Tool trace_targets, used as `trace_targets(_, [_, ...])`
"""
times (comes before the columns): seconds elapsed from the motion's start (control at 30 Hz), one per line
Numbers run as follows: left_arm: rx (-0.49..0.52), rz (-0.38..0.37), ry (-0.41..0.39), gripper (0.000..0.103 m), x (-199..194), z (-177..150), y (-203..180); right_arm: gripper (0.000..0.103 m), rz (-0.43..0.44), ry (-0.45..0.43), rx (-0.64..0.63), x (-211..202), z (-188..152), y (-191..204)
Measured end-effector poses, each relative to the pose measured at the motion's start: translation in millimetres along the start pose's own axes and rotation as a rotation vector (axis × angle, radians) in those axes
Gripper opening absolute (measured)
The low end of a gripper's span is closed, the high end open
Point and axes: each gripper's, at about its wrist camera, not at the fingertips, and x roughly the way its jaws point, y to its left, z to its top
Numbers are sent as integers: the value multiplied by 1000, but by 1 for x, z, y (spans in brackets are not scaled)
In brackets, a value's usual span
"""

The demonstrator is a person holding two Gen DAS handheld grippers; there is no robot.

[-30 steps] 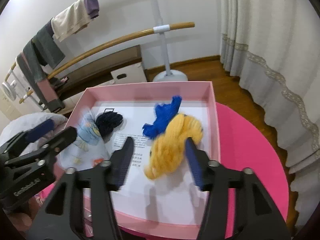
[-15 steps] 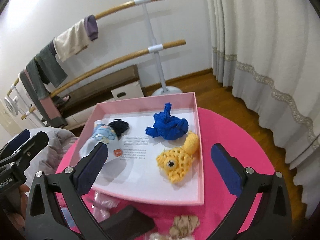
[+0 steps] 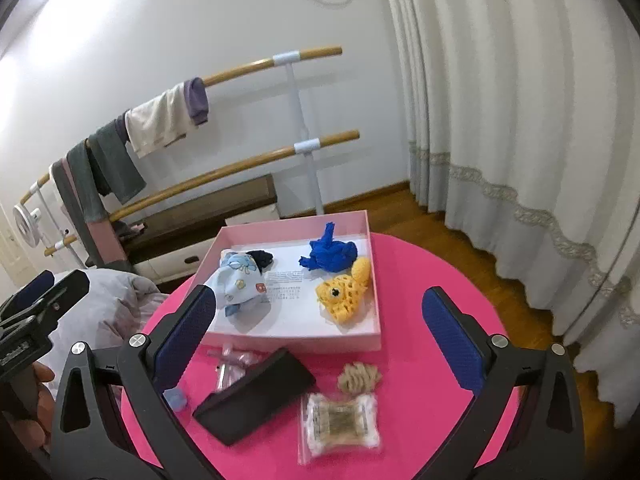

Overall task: Organize soft objects
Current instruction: 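Withdraw both tools from the box and move the right tool toward the cotton swabs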

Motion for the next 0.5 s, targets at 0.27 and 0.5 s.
trace_targets(0.27, [10, 9, -17, 103, -72, -54, -5, 103, -34, -58, -42, -66, -34, 12])
trace_targets(0.5, [9, 10, -33, 103, -136, -87, -3, 103, -52, -84, -66, -103, -57, 22])
